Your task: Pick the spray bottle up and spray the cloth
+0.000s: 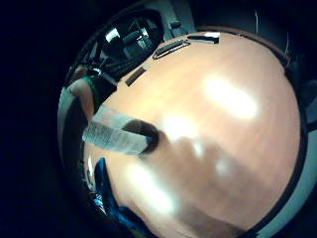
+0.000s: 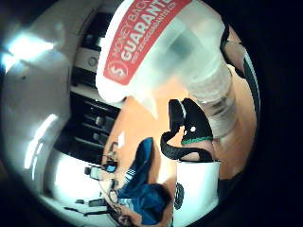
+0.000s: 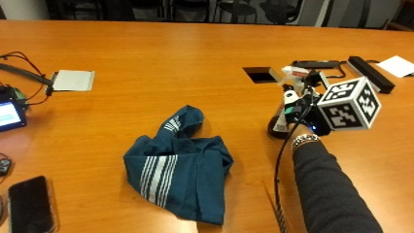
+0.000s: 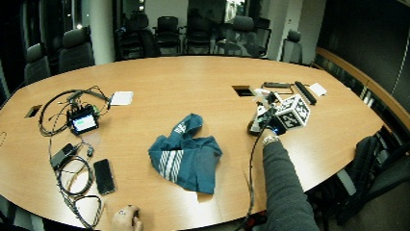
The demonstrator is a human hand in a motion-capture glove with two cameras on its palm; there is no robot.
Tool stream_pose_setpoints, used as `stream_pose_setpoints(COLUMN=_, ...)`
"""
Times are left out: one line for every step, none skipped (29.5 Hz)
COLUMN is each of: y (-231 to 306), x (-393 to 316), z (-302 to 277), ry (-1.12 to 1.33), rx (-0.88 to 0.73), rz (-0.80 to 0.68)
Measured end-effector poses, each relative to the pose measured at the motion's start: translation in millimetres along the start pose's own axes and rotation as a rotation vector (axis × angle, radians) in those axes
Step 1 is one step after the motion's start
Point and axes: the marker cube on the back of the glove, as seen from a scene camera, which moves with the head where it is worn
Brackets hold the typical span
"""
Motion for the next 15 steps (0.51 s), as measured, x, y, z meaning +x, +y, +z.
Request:
stream_pose_setpoints(y=2.5, x=7.6, z=0.4, ry=-0.048, rx=0.004, rz=0.020)
stream_pose_setpoints(y=5.5, x=16.3, z=0.7, ry=-0.086, rx=0.010, rz=0.038)
stream_pose_setpoints(y=8.5, x=25.7, z=0.7, ry=-0.114, rx=0.019, rz=0.051)
stream_pose_setpoints(y=11.5, x=35.4, z=0.4, ry=-0.132, rx=0.030, rz=0.059)
stream_pose_setpoints(y=14.3, x=45.4, z=0.0, ry=-0.146, rx=0.043, rz=0.062)
stream_pose_setpoints(y=16.9, x=55.6, z=-0.4, ry=-0.161, rx=0.056, rz=0.060)
stream_pose_setpoints(y=19.5, x=65.9, z=-1.0, ry=-0.180, rx=0.070, rz=0.054)
stream_pose_setpoints(y=22.0, x=75.6, z=-1.9, ry=-0.202, rx=0.086, rz=0.047)
stream_pose_setpoints(y=24.6, x=84.3, z=-3.2, ry=-0.225, rx=0.106, rz=0.039)
stream_pose_setpoints(y=27.1, x=91.4, z=-5.1, ry=-0.242, rx=0.130, rz=0.028)
stream_pose_setpoints(y=29.6, x=96.9, z=-7.6, ry=-0.251, rx=0.160, rz=0.012)
stream_pose_setpoints(y=32.0, x=101.0, z=-10.5, ry=-0.252, rx=0.191, rz=-0.009)
stream_pose_setpoints(y=34.2, x=104.2, z=-13.7, ry=-0.248, rx=0.221, rz=-0.034)
stream_pose_setpoints(y=36.3, x=106.6, z=-17.0, ry=-0.245, rx=0.244, rz=-0.060)
stream_pose_setpoints(y=38.4, x=108.5, z=-20.3, ry=-0.243, rx=0.258, rz=-0.082)
